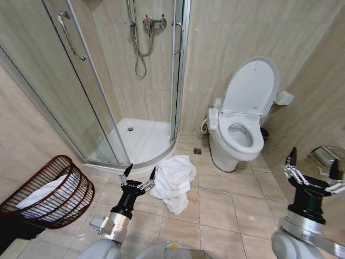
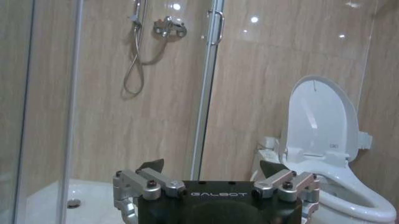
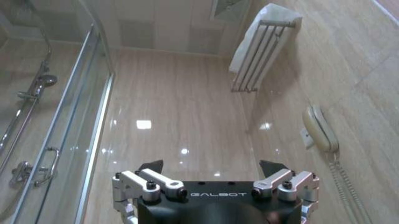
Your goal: Discard the used towel into the hamper.
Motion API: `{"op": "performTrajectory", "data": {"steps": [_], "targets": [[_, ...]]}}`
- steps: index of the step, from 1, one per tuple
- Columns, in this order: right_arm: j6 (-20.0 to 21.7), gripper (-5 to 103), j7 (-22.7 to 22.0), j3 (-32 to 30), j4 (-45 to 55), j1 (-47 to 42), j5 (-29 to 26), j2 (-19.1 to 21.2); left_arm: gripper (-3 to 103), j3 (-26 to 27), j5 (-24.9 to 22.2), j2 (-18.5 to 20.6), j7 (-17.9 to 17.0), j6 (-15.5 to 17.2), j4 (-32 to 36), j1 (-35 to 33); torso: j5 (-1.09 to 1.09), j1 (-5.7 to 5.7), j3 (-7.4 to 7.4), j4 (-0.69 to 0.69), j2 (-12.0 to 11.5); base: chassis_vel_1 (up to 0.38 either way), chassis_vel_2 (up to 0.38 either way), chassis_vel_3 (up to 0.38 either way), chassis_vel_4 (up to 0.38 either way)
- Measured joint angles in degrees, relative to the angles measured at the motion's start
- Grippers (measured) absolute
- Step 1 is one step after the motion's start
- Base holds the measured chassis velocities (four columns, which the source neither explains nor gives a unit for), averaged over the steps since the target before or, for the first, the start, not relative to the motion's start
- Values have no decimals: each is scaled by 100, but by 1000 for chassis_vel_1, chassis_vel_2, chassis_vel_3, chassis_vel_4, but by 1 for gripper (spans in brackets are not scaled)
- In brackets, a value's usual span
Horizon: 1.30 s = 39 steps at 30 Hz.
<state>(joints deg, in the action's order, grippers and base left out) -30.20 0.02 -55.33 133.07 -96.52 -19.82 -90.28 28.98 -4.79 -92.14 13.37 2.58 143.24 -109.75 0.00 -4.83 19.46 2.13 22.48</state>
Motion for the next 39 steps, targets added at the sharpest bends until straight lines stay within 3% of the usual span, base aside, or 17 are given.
{"op": "performTrajectory", "data": {"steps": [39], "targets": [[-14,100,47,-3,-33,-19,0,-10,100,0,0,0,0,0,0,0,0,294,-554,0,-849,0,0,0,0]]}}
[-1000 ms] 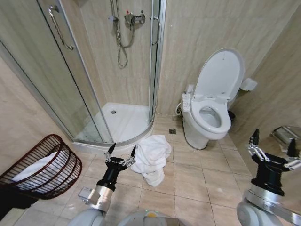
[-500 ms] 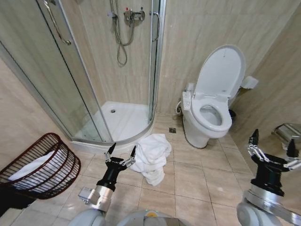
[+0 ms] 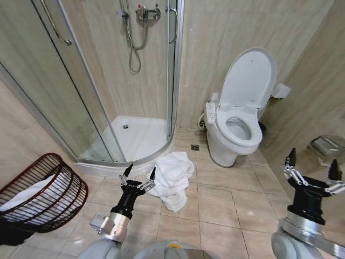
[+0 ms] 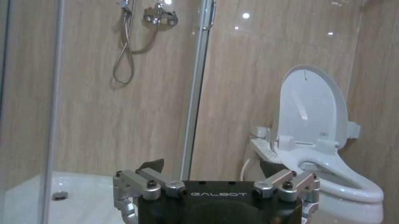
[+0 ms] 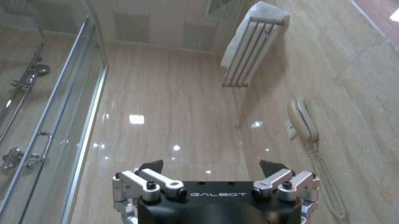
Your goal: Discard the used towel into the hamper.
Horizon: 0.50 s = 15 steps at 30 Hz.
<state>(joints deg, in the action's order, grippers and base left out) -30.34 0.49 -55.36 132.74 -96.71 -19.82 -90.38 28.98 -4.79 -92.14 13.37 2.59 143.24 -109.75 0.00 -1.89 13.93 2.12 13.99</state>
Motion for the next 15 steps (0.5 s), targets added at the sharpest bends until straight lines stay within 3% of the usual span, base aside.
{"op": "performTrajectory", "data": {"steps": [15], "targets": [[0,100,10,0,0,-5,0,-6,100,0,0,0,0,0,0,0,0,93,-214,0,-307,0,0,0,0]]}}
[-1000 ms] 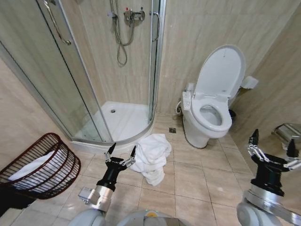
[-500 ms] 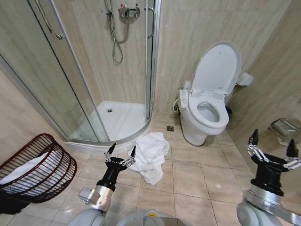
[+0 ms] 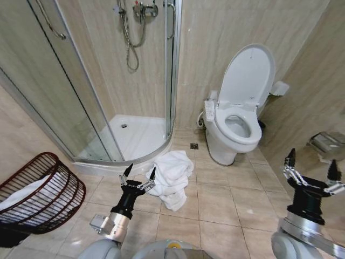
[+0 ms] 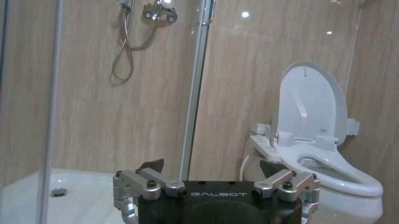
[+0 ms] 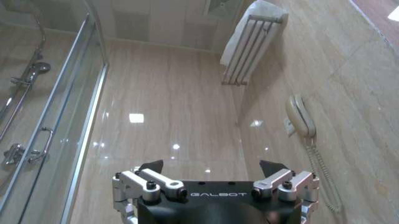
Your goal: Discard the used towel into the hamper.
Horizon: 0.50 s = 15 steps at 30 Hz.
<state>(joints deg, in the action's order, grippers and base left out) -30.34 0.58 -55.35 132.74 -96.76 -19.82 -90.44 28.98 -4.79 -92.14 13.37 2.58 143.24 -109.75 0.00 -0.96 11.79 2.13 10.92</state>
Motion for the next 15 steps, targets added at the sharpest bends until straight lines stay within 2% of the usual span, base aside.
{"op": "performTrajectory", "data": {"steps": [8,15], "targets": [[-19,100,21,-3,-2,-23,-1,-13,100,0,0,0,0,0,0,0,0,65,-111,0,-177,0,0,0,0],[-24,100,27,-18,-19,-20,-3,-9,100,0,0,0,0,0,0,0,0,72,-121,0,-194,0,0,0,0]]}}
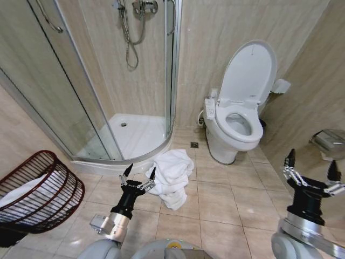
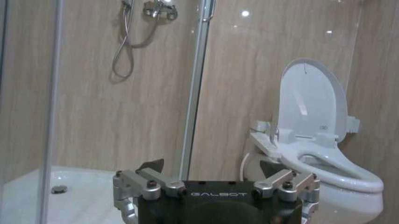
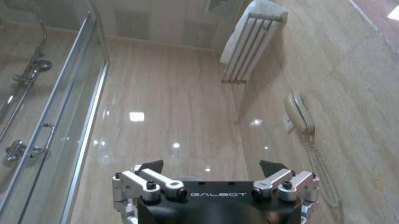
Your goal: Discard the used towel into the hamper.
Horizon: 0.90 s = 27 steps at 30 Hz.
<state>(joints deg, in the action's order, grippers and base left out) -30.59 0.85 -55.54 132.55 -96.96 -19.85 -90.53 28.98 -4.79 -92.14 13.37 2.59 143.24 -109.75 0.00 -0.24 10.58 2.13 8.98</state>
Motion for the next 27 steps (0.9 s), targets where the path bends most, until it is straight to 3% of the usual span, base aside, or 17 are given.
{"op": "performTrajectory", "data": {"steps": [27], "targets": [[10,100,172,-4,-69,-76,-80,-43,100,0,0,0,0,0,0,0,0,-15,31,0,47,0,0,0,0]]}}
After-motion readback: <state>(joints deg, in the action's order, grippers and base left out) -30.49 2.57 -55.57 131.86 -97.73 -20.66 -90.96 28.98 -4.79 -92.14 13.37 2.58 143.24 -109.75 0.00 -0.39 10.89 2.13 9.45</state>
